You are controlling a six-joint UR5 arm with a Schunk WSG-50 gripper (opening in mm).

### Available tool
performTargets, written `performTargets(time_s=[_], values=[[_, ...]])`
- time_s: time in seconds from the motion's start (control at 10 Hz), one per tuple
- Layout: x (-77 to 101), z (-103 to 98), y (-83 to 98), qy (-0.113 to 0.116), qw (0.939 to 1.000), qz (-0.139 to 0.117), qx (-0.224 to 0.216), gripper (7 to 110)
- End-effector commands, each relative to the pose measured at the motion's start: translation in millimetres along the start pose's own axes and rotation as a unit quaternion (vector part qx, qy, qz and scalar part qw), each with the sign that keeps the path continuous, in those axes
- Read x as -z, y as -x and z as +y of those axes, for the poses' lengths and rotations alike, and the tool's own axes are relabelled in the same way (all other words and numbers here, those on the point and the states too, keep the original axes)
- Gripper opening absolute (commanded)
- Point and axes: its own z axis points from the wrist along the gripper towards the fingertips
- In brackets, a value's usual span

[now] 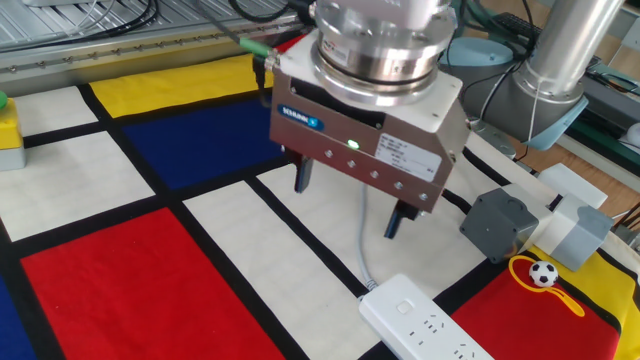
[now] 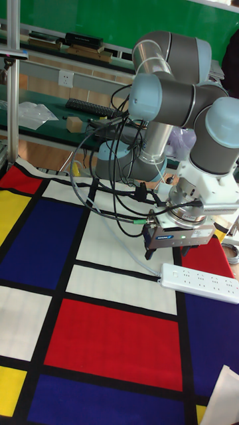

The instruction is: Turn off the power strip by pressing the button

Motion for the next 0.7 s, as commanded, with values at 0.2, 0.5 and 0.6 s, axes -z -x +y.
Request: performTargets(time_s=[0.2,0.5,0.6], values=[[1.0,4.2,-19.2,-0.004,0.9994,0.002,-0.034,88],[-2.2,3.8,-24.3,-0.009,0.9996,0.006,-0.025,88],[-6.3,2.9,-24.0,-0.008,0.9997,0.006,-0.021,88]])
